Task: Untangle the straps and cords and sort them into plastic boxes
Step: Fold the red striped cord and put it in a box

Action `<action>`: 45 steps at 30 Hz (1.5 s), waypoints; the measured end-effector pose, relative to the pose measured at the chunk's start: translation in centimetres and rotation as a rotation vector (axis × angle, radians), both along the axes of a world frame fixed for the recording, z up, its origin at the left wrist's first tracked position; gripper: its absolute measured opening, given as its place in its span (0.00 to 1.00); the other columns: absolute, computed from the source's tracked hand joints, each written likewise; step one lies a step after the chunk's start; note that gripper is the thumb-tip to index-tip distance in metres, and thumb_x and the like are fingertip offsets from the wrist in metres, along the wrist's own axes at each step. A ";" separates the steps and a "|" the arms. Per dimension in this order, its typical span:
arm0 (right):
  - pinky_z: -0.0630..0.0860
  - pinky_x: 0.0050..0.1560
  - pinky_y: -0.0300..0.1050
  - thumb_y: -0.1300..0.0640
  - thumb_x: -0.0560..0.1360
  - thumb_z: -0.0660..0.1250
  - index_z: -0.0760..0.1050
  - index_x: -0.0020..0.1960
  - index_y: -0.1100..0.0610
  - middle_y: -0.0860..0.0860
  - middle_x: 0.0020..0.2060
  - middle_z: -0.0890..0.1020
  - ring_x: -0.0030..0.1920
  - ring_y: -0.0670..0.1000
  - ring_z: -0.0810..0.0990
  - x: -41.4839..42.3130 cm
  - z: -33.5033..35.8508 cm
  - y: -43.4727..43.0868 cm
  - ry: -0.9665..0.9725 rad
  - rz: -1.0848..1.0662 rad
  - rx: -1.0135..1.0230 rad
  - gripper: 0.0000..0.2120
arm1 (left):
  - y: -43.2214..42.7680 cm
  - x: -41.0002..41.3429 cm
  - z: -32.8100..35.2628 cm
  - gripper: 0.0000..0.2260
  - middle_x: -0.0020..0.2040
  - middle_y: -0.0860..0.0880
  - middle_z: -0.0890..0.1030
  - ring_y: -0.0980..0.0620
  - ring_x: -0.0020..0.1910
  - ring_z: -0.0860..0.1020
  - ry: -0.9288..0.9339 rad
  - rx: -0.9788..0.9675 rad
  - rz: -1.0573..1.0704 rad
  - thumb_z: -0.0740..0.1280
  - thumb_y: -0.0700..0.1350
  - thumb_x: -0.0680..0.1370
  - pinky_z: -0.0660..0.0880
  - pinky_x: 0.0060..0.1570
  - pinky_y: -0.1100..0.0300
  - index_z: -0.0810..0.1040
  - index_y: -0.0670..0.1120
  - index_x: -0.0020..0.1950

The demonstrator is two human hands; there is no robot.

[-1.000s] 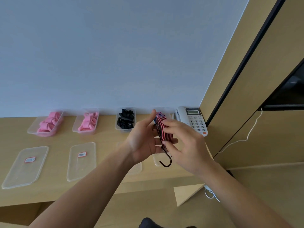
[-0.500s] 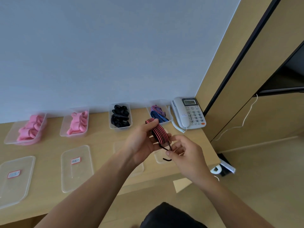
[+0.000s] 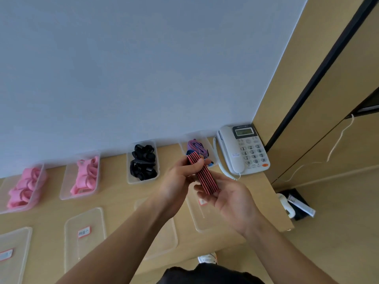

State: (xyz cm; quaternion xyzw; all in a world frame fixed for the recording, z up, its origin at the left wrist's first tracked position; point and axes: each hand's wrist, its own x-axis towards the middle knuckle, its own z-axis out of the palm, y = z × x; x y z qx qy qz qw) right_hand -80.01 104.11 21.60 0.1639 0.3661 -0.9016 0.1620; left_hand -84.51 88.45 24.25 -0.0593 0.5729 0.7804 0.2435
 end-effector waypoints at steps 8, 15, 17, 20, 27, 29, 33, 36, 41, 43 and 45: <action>0.79 0.61 0.55 0.56 0.73 0.75 0.81 0.60 0.56 0.56 0.56 0.84 0.58 0.57 0.83 -6.0 -1.7 2.4 0.133 0.261 0.362 0.16 | 1.2 -5.2 -1.9 0.19 0.50 0.51 0.82 0.54 0.50 0.77 -0.082 -0.323 -0.045 0.76 0.51 0.65 0.68 0.50 0.59 0.86 0.55 0.57; 0.80 0.52 0.45 0.51 0.68 0.77 0.76 0.64 0.46 0.45 0.51 0.84 0.52 0.48 0.83 -12.3 -3.3 3.1 0.254 0.302 1.233 0.26 | 0.8 -9.6 -5.5 0.25 0.65 0.54 0.79 0.51 0.62 0.76 0.101 -0.863 -0.035 0.78 0.48 0.75 0.75 0.62 0.52 0.77 0.54 0.70; 0.77 0.54 0.50 0.51 0.70 0.75 0.73 0.69 0.51 0.48 0.54 0.83 0.53 0.53 0.80 -14.5 -4.1 3.0 0.434 0.346 1.565 0.28 | 0.7 -10.3 -6.6 0.27 0.71 0.54 0.75 0.50 0.69 0.73 0.227 -1.040 -0.052 0.76 0.50 0.76 0.71 0.69 0.50 0.73 0.54 0.74; 0.74 0.58 0.52 0.51 0.74 0.73 0.69 0.72 0.55 0.52 0.59 0.81 0.55 0.58 0.78 -17.3 -5.6 2.2 0.600 0.491 1.802 0.30 | 1.0 -11.1 -8.2 0.30 0.81 0.55 0.64 0.53 0.79 0.61 0.340 -1.127 -0.093 0.71 0.50 0.80 0.56 0.75 0.61 0.64 0.53 0.81; 0.68 0.69 0.59 0.52 0.79 0.66 0.67 0.75 0.61 0.57 0.72 0.73 0.74 0.58 0.69 -18.4 -8.7 2.3 0.774 0.656 2.012 0.27 | 1.0 -12.3 -11.6 0.33 0.84 0.53 0.46 0.48 0.84 0.41 0.596 -1.280 -0.367 0.62 0.44 0.84 0.47 0.82 0.52 0.48 0.48 0.85; 0.60 0.75 0.64 0.52 0.81 0.61 0.62 0.78 0.62 0.58 0.76 0.68 0.78 0.58 0.62 -18.0 -9.3 2.3 0.762 0.715 2.030 0.29 | 1.2 -12.3 -12.3 0.33 0.83 0.55 0.43 0.49 0.83 0.40 0.600 -1.301 -0.401 0.61 0.44 0.84 0.48 0.82 0.51 0.46 0.49 0.84; 0.51 0.78 0.64 0.52 0.82 0.54 0.57 0.79 0.64 0.60 0.77 0.64 0.79 0.59 0.58 -18.1 -10.0 2.1 0.737 0.771 2.033 0.28 | 1.3 -12.8 -12.8 0.32 0.84 0.51 0.52 0.45 0.84 0.47 0.640 -1.340 -0.375 0.63 0.43 0.83 0.55 0.81 0.47 0.54 0.47 0.84; 0.54 0.77 0.65 0.51 0.80 0.45 0.60 0.78 0.64 0.61 0.76 0.65 0.78 0.60 0.61 -18.0 -10.1 1.6 0.690 0.763 2.051 0.31 | 1.0 -13.2 -12.9 0.29 0.84 0.49 0.57 0.46 0.84 0.50 0.670 -1.396 -0.381 0.62 0.46 0.84 0.56 0.81 0.46 0.56 0.47 0.84; 0.45 0.78 0.65 0.47 0.79 0.40 0.49 0.81 0.62 0.58 0.80 0.56 0.81 0.57 0.50 -17.7 -10.2 0.8 0.599 0.817 2.081 0.34 | 0.8 -13.7 -12.5 0.30 0.84 0.50 0.56 0.43 0.84 0.49 0.710 -1.504 -0.444 0.62 0.50 0.84 0.53 0.81 0.43 0.56 0.48 0.84; 0.44 0.78 0.66 0.45 0.80 0.42 0.45 0.81 0.60 0.56 0.81 0.50 0.81 0.56 0.45 -17.5 -9.5 0.8 0.583 0.811 2.070 0.33 | 0.7 -13.8 -12.3 0.31 0.85 0.51 0.51 0.44 0.84 0.44 0.667 -1.493 -0.477 0.60 0.53 0.85 0.51 0.81 0.44 0.51 0.51 0.85; 0.49 0.77 0.66 0.44 0.81 0.50 0.51 0.81 0.59 0.56 0.81 0.53 0.80 0.60 0.49 -16.5 -8.3 1.0 0.567 0.701 2.042 0.33 | 0.4 -13.4 -12.1 0.31 0.85 0.49 0.51 0.44 0.84 0.45 0.663 -1.404 -0.442 0.60 0.55 0.85 0.51 0.81 0.46 0.50 0.52 0.85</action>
